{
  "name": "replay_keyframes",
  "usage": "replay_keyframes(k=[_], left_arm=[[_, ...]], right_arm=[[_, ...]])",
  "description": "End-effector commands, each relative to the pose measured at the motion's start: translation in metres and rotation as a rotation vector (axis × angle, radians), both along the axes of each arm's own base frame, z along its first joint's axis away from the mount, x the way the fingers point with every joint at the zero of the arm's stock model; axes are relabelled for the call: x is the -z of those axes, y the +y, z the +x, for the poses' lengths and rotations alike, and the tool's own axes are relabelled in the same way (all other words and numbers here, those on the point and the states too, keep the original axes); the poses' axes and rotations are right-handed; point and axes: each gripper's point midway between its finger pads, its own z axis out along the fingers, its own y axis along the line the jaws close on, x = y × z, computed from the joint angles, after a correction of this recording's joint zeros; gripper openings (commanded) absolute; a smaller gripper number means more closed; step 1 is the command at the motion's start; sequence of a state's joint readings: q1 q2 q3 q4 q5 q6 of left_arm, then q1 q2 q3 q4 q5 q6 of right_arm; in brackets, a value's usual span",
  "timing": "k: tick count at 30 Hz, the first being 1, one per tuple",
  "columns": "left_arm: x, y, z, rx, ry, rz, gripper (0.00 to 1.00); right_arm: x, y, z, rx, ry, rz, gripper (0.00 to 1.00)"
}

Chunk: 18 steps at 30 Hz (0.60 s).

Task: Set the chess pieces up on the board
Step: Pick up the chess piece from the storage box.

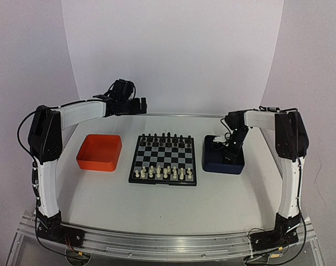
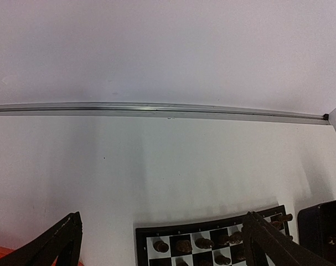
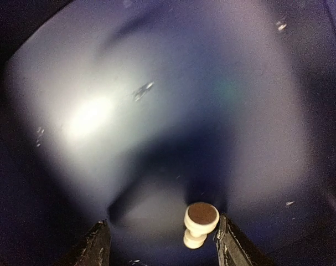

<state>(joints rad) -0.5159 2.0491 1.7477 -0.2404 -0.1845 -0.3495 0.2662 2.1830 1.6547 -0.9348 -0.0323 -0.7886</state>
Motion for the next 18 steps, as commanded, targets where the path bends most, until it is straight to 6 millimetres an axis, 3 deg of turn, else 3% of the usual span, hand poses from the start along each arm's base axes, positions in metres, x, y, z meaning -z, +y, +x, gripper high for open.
replay_keyframes(k=[1, 5, 14, 18], left_arm=[[-0.025, 0.004, 0.008, -0.031, -0.044, -0.027, 1.00], [-0.025, 0.004, 0.007, -0.032, -0.042, -0.031, 1.00], [-0.027, 0.006, 0.003, -0.033, -0.036, -0.030, 1.00], [-0.029, 0.007, 0.002, -0.036, -0.039, -0.031, 1.00]], right_arm=[[-0.020, 0.006, 0.021, -0.015, -0.116, 0.003, 0.62], [-0.025, 0.006, 0.024, -0.007, -0.134, 0.004, 0.61], [0.007, 0.001, 0.010, 0.037, -0.046, -0.018, 0.43], [0.010, 0.001, 0.008, 0.048, -0.036, -0.020, 0.23]])
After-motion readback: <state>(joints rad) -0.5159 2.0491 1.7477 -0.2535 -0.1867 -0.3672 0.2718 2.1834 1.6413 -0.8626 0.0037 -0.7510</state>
